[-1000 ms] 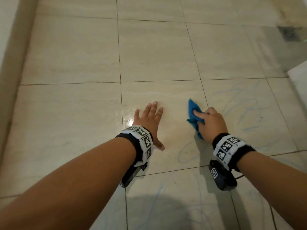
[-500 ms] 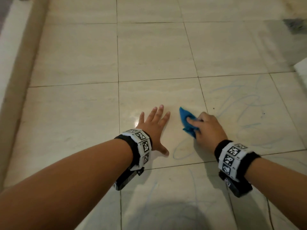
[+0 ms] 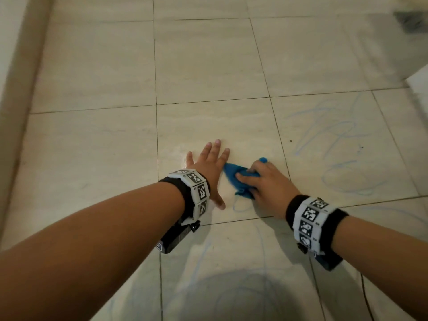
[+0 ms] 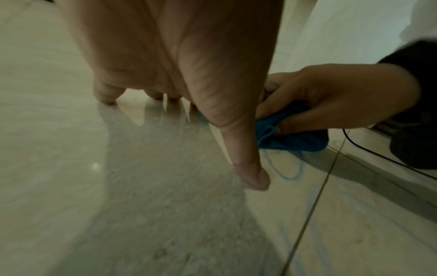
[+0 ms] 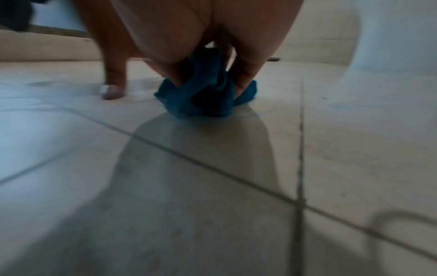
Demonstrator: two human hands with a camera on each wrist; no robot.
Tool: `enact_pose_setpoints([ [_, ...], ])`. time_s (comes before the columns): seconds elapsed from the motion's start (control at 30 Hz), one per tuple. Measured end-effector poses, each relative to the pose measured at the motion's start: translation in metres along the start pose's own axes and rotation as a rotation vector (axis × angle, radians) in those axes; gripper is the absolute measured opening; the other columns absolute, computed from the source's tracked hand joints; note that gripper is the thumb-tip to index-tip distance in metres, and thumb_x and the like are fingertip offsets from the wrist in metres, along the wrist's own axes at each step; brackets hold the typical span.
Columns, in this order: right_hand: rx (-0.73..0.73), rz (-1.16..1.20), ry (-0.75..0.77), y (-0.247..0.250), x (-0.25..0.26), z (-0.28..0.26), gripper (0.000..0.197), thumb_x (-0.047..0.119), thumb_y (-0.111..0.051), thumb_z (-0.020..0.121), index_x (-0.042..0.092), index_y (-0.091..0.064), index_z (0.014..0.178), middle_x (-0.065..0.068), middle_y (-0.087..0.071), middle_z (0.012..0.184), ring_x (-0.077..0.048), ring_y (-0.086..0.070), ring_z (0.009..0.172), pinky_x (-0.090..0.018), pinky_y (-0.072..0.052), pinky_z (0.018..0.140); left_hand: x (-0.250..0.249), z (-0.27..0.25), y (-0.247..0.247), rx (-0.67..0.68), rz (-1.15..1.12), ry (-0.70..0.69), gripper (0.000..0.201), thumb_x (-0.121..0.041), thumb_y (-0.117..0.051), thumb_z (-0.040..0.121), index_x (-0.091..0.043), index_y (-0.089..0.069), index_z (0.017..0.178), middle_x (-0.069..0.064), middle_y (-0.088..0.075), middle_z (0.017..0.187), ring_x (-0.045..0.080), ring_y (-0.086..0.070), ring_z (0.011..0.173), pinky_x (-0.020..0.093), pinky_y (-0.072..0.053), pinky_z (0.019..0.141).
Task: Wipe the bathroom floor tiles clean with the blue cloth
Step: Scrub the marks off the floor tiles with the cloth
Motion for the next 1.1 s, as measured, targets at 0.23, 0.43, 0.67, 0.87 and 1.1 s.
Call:
enact_pose_setpoints([
  [0.23, -0.247, 0.093, -0.288, 0.016, -0.049, 0.006, 0.015, 0.007, -0.063, 0.084, 0.01, -0.065, 0.098, -0.005, -0.042, 0.085, -0.034, -0.051, 0.083, -0.037, -0.046, 0.065, 0.002, -0.002, 0.0, -0.02, -0.027, -0.014, 0.14, -0.058, -0.082, 0.062, -0.023, 0.021, 0.15, 0.004, 0.033, 0.155, 0.023, 0.022, 0.145, 0.057, -0.002, 0.116],
  [0.43, 0.01, 0.015, -0.012, 0.004, -0.009, 0.0, 0.035, 0.011, -0.069, 0.078, 0.021, -0.067, 0.112, -0.007, -0.049, 0.087, -0.031, -0.05, 0.079, -0.034, -0.04, 0.056, 0.004, 0.0, -0.002, -0.034, -0.052, -0.039, 0.139, -0.059, -0.081, 0.062, -0.024, 0.021, 0.15, 0.002, 0.034, 0.155, 0.022, 0.023, 0.145, 0.057, 0.0, 0.115],
  [0.67, -0.065, -0.075, -0.202, 0.01, -0.019, -0.001, 0.046, 0.009, -0.072, 0.073, 0.016, -0.061, 0.117, -0.012, -0.046, 0.094, -0.034, -0.05, 0.082, -0.037, -0.046, 0.055, 0.006, 0.001, -0.002, -0.047, -0.041, -0.048, 0.139, -0.061, -0.08, 0.062, -0.026, 0.021, 0.15, 0.001, 0.034, 0.155, 0.022, 0.023, 0.145, 0.057, 0.001, 0.115],
  [0.87, -0.059, 0.05, -0.174, 0.015, -0.03, 0.005, 0.02, 0.016, -0.065, 0.085, 0.032, -0.064, 0.097, -0.007, -0.043, 0.085, -0.031, -0.05, 0.075, -0.035, -0.039, 0.058, 0.007, 0.0, 0.0, -0.04, -0.022, -0.05, 0.139, -0.06, -0.081, 0.061, -0.026, 0.019, 0.151, 0.002, 0.032, 0.156, 0.022, 0.021, 0.146, 0.056, -0.001, 0.116],
  [1.1, 0.011, 0.026, -0.027, -0.008, 0.014, -0.005, 0.038, 0.012, -0.068, 0.079, 0.017, -0.064, 0.116, -0.012, -0.048, 0.089, -0.033, -0.05, 0.076, -0.033, -0.034, 0.057, 0.018, -0.011, -0.006, -0.016, 0.027, -0.04, 0.145, -0.065, -0.08, 0.058, -0.023, 0.026, 0.148, 0.005, 0.038, 0.152, 0.027, 0.027, 0.143, 0.054, 0.005, 0.116],
])
Point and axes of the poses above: each hand's wrist, its own z-axis towards the middle knuckle, its own y-axis out of the back of the hand, x = y × z, the point moved 7 cm from there along z, towards the middle knuckle
